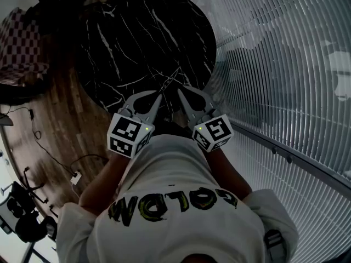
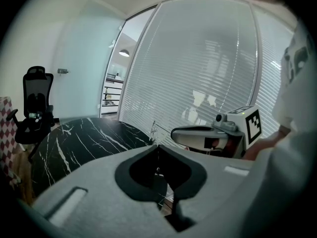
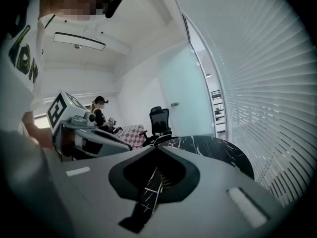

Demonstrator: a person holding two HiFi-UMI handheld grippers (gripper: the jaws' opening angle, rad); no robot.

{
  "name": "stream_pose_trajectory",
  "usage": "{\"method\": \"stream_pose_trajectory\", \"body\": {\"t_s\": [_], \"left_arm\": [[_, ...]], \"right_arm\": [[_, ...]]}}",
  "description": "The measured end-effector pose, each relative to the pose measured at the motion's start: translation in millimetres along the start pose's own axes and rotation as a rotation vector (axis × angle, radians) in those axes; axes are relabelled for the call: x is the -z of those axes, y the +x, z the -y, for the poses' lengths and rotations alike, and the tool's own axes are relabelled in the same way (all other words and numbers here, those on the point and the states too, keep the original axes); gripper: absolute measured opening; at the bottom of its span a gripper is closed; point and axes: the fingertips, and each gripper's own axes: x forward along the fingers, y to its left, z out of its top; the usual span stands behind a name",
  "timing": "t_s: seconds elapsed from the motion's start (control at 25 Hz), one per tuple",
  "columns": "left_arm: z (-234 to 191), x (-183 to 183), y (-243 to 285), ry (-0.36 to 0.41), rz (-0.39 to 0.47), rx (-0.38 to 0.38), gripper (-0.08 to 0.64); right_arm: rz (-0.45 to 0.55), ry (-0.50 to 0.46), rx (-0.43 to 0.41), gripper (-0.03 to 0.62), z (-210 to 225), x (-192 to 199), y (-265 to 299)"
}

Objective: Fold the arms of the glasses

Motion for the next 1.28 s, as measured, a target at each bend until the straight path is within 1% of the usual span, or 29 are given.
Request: {"method": "stream_pose_trajectory", "body": {"t_s": [0.2, 0.36, 0.72, 0.92, 1.16, 1.28], "left_arm": [[3, -1, 1, 0.004, -0.001, 0.01, 0.005], [7, 0, 2, 0.013, 0.0, 0.016, 0.005], [13, 0, 5, 0.013, -0.005, 0.039, 0.005], [15, -1, 6, 0.018, -0.003, 0.048, 0.005], [19, 0, 6, 0.005, -0.002, 0.066, 0.005], [21, 1, 5, 0.017, -0.002, 0.068, 0.005]], "right_arm": [[0.008, 0.023, -0.03, 0.003, -9, -3, 4], [0.025, 0.024, -0.014, 0.006, -12, -4, 4], [0.052, 0.122, -0.066, 0.003, -18, -11, 10], [0.056, 0.132, -0.076, 0.003, -20, -13, 12], [0.077, 0.161, -0.099, 0.003, -23, -16, 13], [0.078, 0.166, -0.112, 0.003, -25, -17, 14]]}}
